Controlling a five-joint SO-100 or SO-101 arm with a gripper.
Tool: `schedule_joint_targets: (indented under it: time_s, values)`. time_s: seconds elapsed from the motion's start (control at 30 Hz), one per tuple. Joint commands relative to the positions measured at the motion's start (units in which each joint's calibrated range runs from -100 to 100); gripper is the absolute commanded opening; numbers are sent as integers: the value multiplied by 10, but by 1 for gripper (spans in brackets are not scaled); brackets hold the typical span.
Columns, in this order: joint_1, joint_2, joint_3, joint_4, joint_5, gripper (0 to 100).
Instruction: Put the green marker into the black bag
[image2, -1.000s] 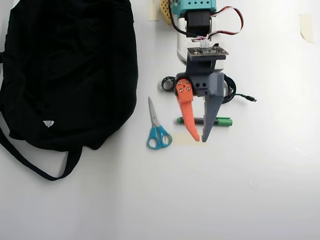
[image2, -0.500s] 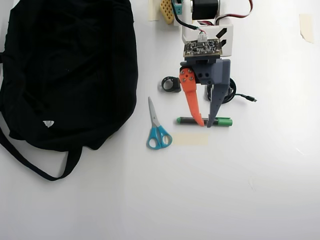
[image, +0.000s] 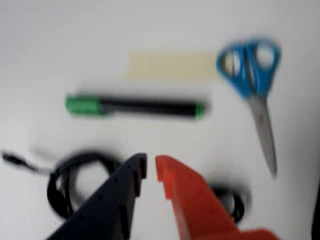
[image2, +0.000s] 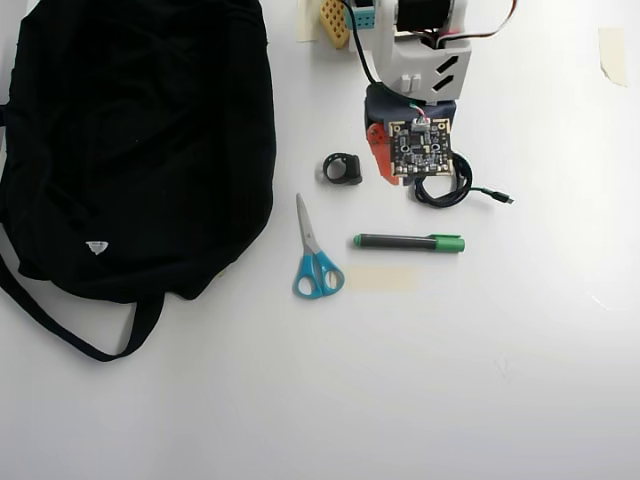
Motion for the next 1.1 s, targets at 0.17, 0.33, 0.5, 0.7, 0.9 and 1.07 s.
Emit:
schedule_joint_targets:
  time_s: [0.17,0.33,0.5,0.7,0.9,1.07]
  values:
    - [-21,-34,-25,83,2,2]
    - [-19,-34,-43,79,3,2]
    - [-22,-34,-52,82,34,2]
    - [-18,-34,-47,82,73,2]
    - [-16,-32,-43,82,125,2]
    - [-14,-24,-43,82,156,2]
